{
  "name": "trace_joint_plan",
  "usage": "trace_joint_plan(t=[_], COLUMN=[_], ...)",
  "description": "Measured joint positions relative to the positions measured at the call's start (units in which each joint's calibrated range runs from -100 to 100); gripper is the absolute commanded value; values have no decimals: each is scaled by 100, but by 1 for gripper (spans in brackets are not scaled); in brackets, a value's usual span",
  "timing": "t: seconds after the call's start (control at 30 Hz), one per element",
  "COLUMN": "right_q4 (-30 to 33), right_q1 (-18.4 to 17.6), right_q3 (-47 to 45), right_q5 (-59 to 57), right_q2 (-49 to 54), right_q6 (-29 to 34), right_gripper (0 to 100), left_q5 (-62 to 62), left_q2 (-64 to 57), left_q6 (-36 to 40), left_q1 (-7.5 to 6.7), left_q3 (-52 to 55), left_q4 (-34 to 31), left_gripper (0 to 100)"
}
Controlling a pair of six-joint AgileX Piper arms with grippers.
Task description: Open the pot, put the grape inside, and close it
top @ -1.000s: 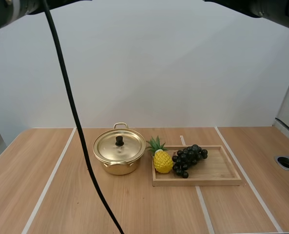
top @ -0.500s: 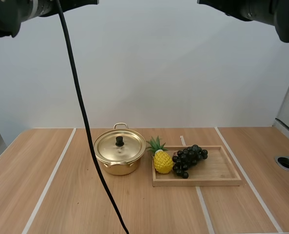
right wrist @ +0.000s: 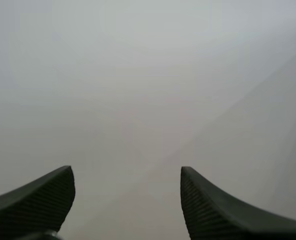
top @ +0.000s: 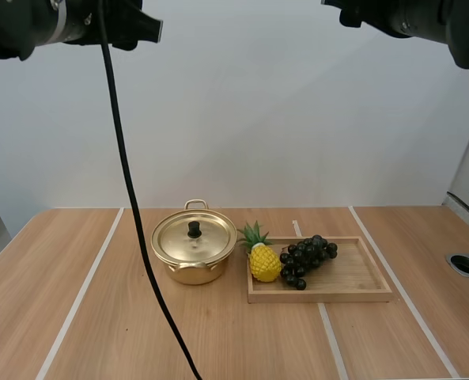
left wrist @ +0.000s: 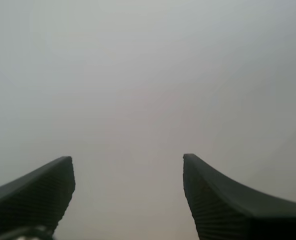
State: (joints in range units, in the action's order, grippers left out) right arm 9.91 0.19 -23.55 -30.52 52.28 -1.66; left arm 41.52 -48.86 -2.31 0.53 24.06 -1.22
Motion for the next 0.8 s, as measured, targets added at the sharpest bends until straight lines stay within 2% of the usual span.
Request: trace_joint_plan(t=[0.1,0.27,0.4,0.6,0.8], right_q4=[0,-297,-823,-1169,-1206], right_q1=[0,0,0,0,0], right_q3=[0,3,14,14,14], right_q5=[-231,-1448,-2319,-3330,-4308], right_q2=[0,0,0,0,0], right_q6=[-191,-1669,-2472,-3060,-3460], right_gripper=[100,100,100,100,100], left_q5=[494,1869,2939,4342,5101], left_q2=[207,851,1374,2262,2947], left_q6=[-537,-1533,-2190,-2876,-3221], left_q1=[0,0,0,0,0], left_q3=[-2,-2,-2,-2,-2], left_q4=[121,699,1121,1561,1637], left_gripper=[100,100,100,100,100])
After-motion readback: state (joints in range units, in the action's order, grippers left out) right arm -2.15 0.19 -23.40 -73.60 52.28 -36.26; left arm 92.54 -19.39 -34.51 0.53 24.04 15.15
